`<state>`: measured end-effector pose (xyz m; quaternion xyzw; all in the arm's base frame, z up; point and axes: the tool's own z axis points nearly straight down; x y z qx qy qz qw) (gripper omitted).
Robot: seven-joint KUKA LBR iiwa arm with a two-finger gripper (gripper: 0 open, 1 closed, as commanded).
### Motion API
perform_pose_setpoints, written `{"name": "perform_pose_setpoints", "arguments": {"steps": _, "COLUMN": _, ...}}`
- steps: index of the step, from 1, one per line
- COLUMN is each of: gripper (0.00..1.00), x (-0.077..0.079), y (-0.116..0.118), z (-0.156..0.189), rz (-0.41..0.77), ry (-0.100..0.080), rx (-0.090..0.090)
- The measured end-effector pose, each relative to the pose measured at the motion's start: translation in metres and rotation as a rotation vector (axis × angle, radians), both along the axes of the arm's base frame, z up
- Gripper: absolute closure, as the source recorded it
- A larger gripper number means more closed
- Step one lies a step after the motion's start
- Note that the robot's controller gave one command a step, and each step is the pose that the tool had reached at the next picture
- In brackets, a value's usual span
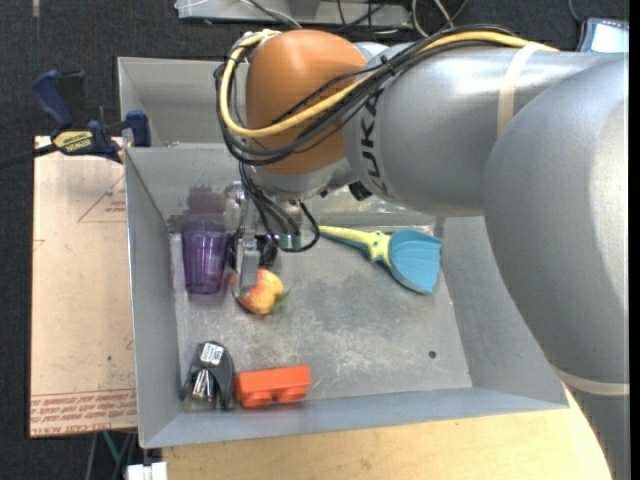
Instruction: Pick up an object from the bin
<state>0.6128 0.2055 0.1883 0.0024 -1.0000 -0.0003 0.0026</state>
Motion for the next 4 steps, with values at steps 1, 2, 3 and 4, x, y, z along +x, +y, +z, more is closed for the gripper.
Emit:
{"name": "perform_pose_setpoints", "arguments": {"steps": 1, "gripper": 0.0, "x": 0.001, "y": -0.002, "z": 0.005, "rz": -0.005, "ry": -0.006, "rx": 0.001}}
{"name": "perform_pose_setpoints", "arguments": {"steps": 2, "gripper": 0.0, "x": -0.023, "y": -0.061, "z": -0.111, "rz": 0.197, "ry": -0.01, "rx": 0.004}}
{"name": "perform_pose_setpoints", "arguments": {"steps": 3, "gripper": 0.0, "x": 0.012, "y": 0.042, "z": -0.048, "rz": 0.241, "ry": -0.023, "rx": 0.01}}
{"name": "perform_pose_setpoints", "arguments": {"steps": 4, "gripper": 0.0, "x": -0.032, "y": -0.045, "z": -0.089, "rz": 0.217, "ry": 0.011, "rx": -0.002}}
